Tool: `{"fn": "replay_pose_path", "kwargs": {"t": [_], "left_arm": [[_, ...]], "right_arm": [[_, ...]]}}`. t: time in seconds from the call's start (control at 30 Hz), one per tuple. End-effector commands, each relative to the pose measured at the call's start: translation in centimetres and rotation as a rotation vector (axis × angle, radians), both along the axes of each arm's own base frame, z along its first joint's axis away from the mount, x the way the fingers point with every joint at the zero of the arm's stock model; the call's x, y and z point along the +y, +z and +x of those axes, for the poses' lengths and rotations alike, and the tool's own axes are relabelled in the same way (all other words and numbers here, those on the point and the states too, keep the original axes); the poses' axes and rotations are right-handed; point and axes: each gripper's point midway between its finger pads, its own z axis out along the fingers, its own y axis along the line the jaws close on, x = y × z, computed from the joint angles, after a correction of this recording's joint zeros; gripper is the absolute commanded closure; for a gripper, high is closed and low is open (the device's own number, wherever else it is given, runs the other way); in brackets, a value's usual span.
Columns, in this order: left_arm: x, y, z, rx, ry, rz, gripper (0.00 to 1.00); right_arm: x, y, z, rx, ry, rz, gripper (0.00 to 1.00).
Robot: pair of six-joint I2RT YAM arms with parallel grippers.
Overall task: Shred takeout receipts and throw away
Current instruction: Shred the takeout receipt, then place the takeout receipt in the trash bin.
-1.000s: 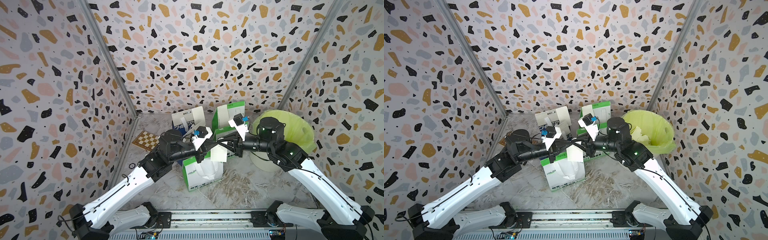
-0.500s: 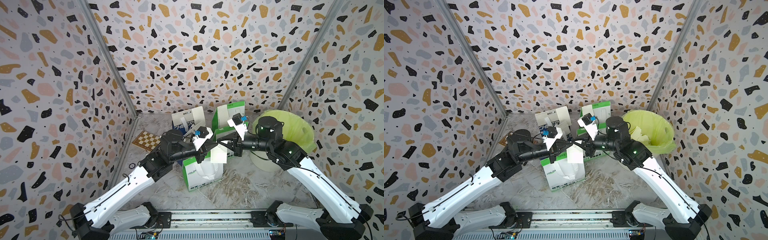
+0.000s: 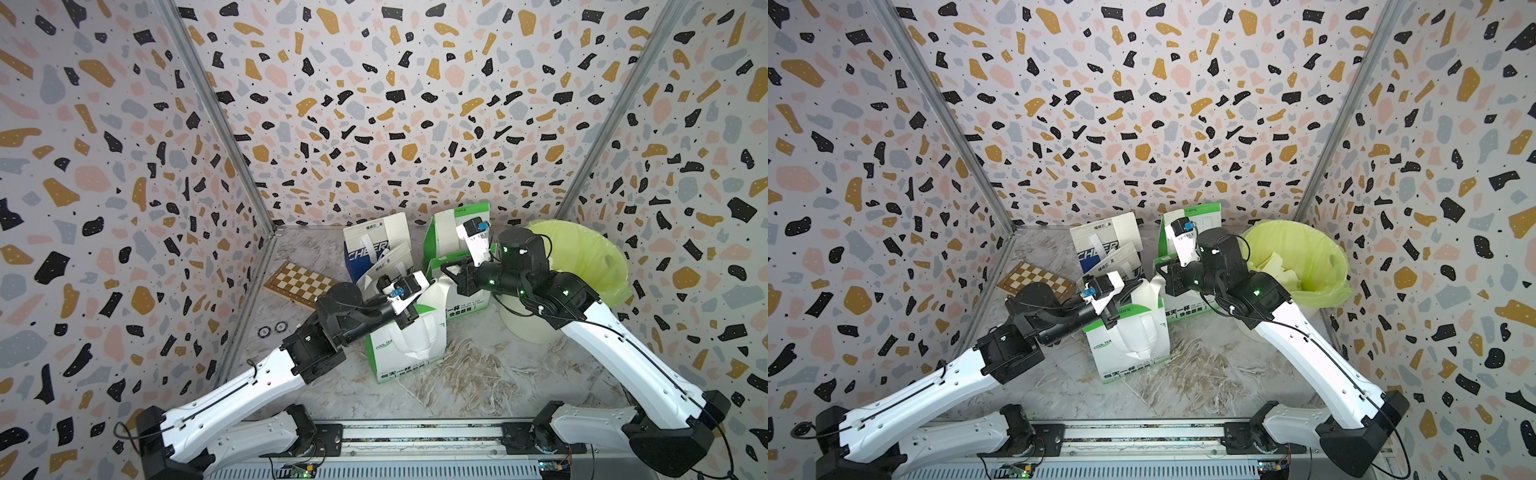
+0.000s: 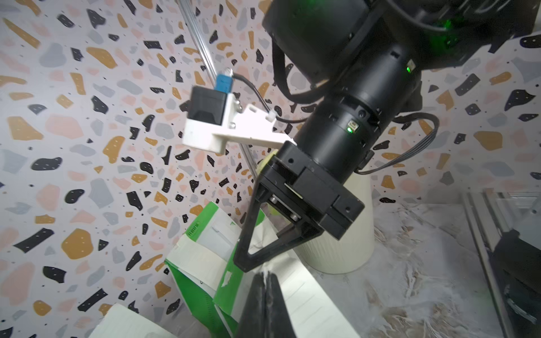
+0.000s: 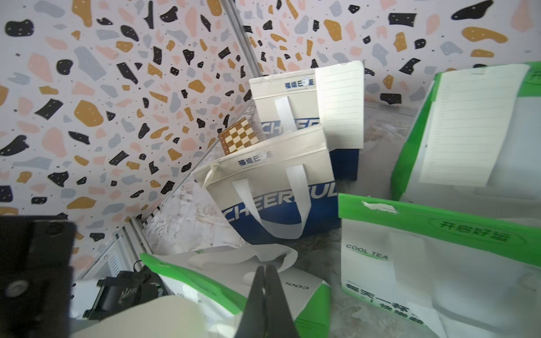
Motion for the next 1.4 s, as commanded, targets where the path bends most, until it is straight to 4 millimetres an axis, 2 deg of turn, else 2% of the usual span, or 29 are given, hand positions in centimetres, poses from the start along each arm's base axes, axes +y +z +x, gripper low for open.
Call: {"fn": "replay_pose_path", "kwargs": {"t": [0.0, 0.2, 0.33, 0.47, 0.63, 0.73, 0.8, 0.87, 1.0, 1.1, 1.2, 1.3, 1.37], "left_arm": [[2.4, 5.3, -0.4, -0.127, 0.068, -0.198, 1.0], [4.0, 6.1, -0.4, -0.095, 0.109, -0.275, 1.0], [6.1, 7.3, 0.4, -0.07, 0.204, -0.362, 1.0], [7.3, 8.1, 1.0, -0.047, 0.262, -0.4, 1.0], [6.1, 7.9, 1.3, -0.001, 0.231, -0.355, 1.0], [4.6, 7.6, 1.3, 0.036, 0.18, -0.312, 1.0], [3.5, 7.2, 1.1, 0.058, 0.138, -0.285, 1.0], [2.8, 6.8, 1.2, 0.082, 0.113, -0.267, 1.0], [1.9, 6.3, 1.3, 0.112, 0.084, -0.253, 1.0], [1.4, 6.0, 1.3, 0.129, 0.067, -0.248, 1.0], [1.0, 5.7, 1.2, 0.145, 0.05, -0.242, 1.0], [0.6, 5.4, 1.2, 0.16, 0.035, -0.239, 1.0], [0.4, 5.3, 1.2, 0.168, 0.027, -0.236, 1.0]], "right_arm": [[-2.2, 0.4, 1.3, 0.014, -0.11, 0.01, 1.0], [-6.6, 1.0, 3.5, -0.005, -0.206, 0.006, 1.0], [-10.0, 1.2, 4.8, -0.016, -0.274, -0.01, 1.0], [-13.1, 3.3, 5.6, -0.051, -0.327, 0.023, 1.0], [-17.1, 7.2, 6.3, -0.129, -0.413, 0.052, 1.0], [-20.6, 8.6, 6.9, -0.165, -0.499, 0.066, 1.0], [-23.4, 8.9, 7.2, -0.182, -0.583, 0.057, 1.0], [-26.0, 8.5, 7.4, -0.189, -0.689, 0.008, 1.0], [-30.4, 5.7, 7.4, -0.15, -0.892, -0.085, 1.0], [-31.6, 3.1, 7.2, -0.094, -0.937, -0.098, 1.0], [-30.4, 0.8, 7.5, -0.03, -0.868, -0.079, 0.8], [-28.5, -0.6, 7.9, 0.025, -0.759, -0.029, 0.5], [-27.6, -1.1, 8.2, 0.062, -0.707, -0.008, 0.39]]}}
